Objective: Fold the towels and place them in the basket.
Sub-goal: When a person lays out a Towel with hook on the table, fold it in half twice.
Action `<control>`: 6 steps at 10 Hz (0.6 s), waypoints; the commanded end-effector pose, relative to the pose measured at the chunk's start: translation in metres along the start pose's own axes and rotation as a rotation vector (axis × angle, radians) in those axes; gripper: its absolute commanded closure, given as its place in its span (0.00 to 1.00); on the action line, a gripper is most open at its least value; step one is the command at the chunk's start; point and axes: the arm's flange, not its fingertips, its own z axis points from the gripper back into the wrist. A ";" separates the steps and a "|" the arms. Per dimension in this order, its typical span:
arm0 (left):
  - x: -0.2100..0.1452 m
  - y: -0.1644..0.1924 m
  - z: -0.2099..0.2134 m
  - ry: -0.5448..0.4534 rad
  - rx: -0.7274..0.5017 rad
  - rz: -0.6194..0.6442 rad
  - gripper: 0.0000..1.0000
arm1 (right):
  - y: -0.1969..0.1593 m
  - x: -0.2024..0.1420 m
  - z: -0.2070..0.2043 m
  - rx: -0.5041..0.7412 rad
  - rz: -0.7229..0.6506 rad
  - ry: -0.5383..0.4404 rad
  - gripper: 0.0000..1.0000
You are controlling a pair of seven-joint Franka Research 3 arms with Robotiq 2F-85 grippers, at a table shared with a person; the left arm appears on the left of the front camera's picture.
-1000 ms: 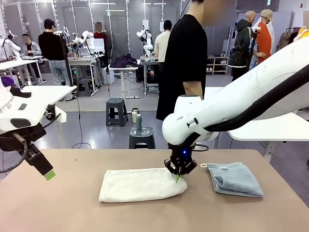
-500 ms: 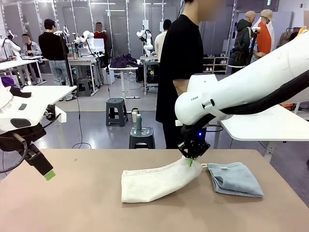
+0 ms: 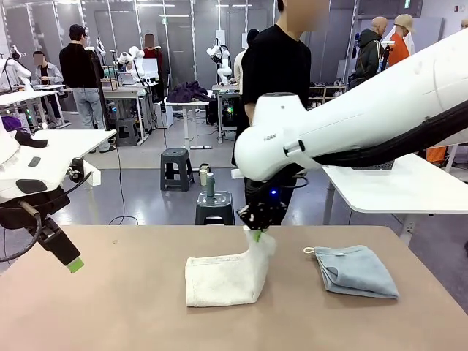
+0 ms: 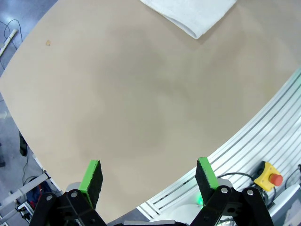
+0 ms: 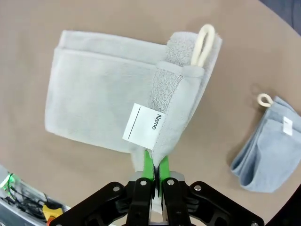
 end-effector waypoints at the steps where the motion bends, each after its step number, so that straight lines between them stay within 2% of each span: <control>1: -0.001 -0.002 0.001 0.009 -0.004 0.017 0.00 | 0.021 0.011 -0.008 0.045 0.000 0.005 1.00; 6: -0.001 -0.002 0.001 0.009 -0.004 0.017 0.00 | 0.079 0.023 -0.035 0.034 -0.074 0.017 1.00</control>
